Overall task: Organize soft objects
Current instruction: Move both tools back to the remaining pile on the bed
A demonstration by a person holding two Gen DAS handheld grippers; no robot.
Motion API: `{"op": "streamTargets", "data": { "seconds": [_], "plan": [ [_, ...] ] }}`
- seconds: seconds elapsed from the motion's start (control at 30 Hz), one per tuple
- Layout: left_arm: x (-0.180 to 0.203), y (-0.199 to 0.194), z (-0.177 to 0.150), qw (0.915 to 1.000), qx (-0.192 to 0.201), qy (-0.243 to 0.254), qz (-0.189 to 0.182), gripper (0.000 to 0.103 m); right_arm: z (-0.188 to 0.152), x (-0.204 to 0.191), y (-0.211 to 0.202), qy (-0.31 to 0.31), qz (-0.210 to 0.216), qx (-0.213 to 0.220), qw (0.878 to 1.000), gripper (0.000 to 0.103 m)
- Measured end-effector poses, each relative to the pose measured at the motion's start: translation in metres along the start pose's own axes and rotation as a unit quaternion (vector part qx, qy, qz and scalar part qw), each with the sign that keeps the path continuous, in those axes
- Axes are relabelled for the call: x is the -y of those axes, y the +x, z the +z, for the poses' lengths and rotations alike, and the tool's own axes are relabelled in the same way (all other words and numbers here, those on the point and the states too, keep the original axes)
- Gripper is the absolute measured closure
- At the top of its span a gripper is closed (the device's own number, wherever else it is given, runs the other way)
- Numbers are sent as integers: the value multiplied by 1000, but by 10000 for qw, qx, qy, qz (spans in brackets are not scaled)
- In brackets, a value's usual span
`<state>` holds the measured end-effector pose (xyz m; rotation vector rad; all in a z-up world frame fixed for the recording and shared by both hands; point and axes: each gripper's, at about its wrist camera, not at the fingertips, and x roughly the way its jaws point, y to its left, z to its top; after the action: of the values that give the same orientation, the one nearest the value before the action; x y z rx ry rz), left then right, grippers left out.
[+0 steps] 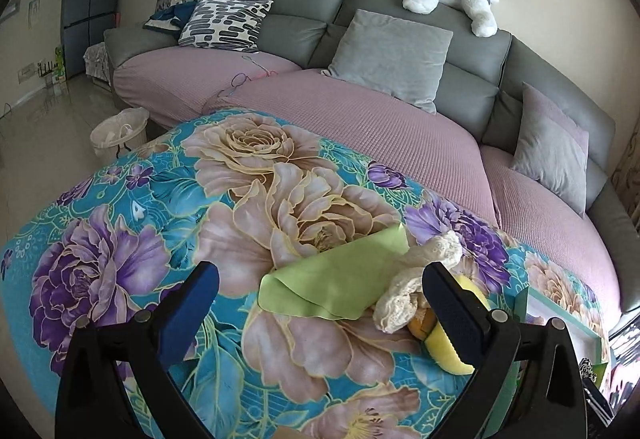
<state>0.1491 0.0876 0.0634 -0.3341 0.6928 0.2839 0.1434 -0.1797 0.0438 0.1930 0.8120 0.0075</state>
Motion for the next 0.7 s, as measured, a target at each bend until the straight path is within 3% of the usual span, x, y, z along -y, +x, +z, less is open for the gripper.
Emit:
{"op": "streamTargets", "data": {
  "seconds": [0.3,0.5,0.7],
  "plan": [
    [-12,22,1,9995,-197,112,-234,1,-2,-44,13,-543,213,162,9982,0],
    [-6,44,-5,9974,-552,203,-410,2,-4,-55,29,-632,381,47,9973,0],
    [0,54,-9,9963,-627,261,-518,2,-8,-68,52,-655,683,-211,9953,6]
  ]
}}
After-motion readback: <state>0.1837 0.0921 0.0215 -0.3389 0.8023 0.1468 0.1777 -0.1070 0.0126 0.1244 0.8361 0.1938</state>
